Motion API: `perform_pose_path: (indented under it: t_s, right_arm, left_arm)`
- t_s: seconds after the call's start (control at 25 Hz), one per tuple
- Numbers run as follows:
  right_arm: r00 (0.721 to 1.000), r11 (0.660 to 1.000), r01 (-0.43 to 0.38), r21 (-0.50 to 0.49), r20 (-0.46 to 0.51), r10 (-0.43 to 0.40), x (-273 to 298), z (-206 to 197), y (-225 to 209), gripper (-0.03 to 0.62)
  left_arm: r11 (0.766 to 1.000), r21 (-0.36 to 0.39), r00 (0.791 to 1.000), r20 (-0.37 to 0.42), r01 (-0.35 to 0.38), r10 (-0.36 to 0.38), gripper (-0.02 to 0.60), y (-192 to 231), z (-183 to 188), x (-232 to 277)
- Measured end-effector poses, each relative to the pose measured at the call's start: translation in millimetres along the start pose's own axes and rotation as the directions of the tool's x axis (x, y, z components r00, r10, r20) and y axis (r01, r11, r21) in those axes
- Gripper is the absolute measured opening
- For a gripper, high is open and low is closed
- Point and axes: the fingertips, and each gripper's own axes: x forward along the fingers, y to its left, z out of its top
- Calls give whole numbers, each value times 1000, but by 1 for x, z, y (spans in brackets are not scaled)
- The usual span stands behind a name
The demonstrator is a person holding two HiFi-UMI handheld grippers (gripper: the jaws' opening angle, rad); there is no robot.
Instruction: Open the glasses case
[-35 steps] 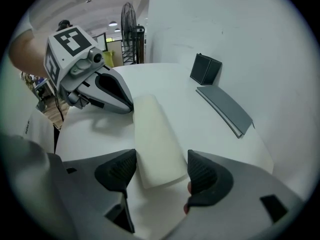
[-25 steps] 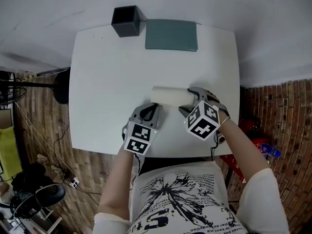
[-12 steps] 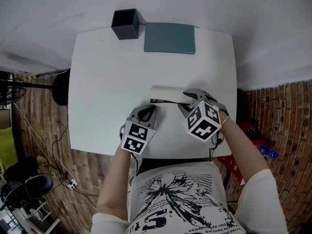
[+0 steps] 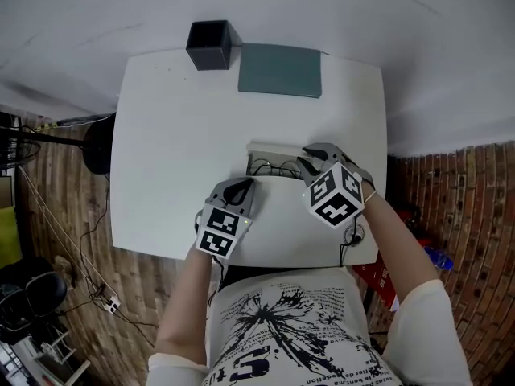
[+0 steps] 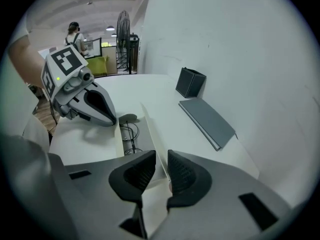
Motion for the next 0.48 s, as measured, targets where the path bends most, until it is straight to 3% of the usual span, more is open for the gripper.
perform_pose_path:
  t_s: [0.48]
  right_arm:
    - [1000,998,16,65,-16,-15,28,-7,-22,84]
  left_arm:
    - [1000,-12,1000,-10,12,-12,12,2,1,1]
